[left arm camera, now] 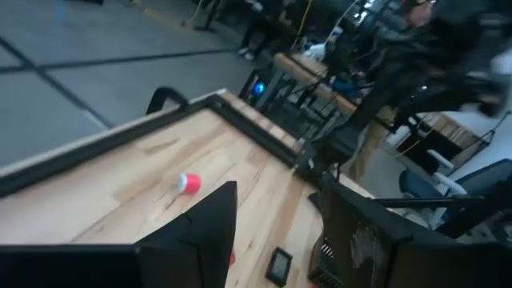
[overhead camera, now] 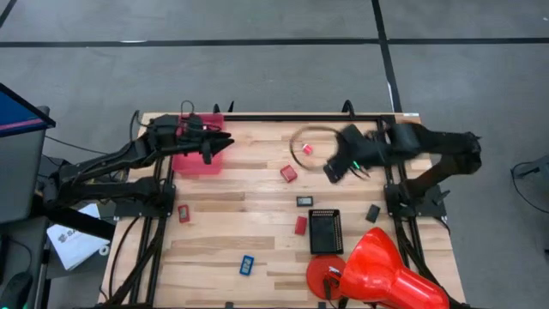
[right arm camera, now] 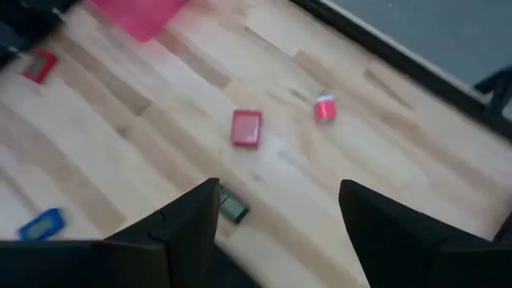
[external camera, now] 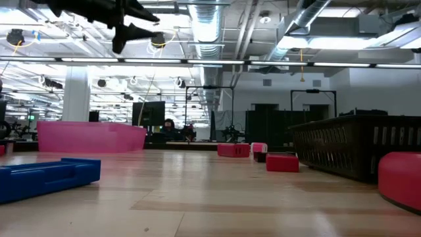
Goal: Pick & Place Office items
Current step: Put the pink and white charger adapter into the pink bin
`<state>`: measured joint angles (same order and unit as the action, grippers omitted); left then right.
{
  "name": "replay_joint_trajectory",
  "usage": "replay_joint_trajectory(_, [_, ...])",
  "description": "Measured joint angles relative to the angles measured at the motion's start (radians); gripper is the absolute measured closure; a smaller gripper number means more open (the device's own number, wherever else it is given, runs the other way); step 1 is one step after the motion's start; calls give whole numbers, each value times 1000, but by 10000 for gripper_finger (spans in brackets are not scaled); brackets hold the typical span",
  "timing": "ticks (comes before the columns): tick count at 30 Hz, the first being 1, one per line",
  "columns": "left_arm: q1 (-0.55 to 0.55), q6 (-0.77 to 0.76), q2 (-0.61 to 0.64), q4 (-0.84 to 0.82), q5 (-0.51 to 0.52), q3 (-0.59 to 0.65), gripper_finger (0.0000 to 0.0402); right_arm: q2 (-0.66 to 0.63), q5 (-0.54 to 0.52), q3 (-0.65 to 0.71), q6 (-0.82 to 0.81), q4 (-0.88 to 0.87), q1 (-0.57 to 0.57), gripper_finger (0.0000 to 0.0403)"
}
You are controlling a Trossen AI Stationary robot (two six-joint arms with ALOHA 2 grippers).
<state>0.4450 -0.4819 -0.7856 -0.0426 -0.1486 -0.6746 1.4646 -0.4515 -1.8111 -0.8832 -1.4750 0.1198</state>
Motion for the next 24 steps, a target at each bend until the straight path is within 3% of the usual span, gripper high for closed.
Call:
replay_joint_trajectory(4, [-9, 5, 39, -2, 0, 0, 228, 72, 134, 0, 210, 112, -179, 152])
replay_joint_trajectory(9, [-22, 6, 73, -1, 0, 0, 228, 241, 312, -1, 292, 146, -353, 152])
replay_joint_trajectory(16, [-28, 5, 94, 0, -1, 0, 228, 491, 371, 0, 446, 135, -452, 152])
replay_joint_trajectory(24, [-50, -5, 97, -1, -2, 0, 228, 605, 326, 0, 586, 256, -471, 152])
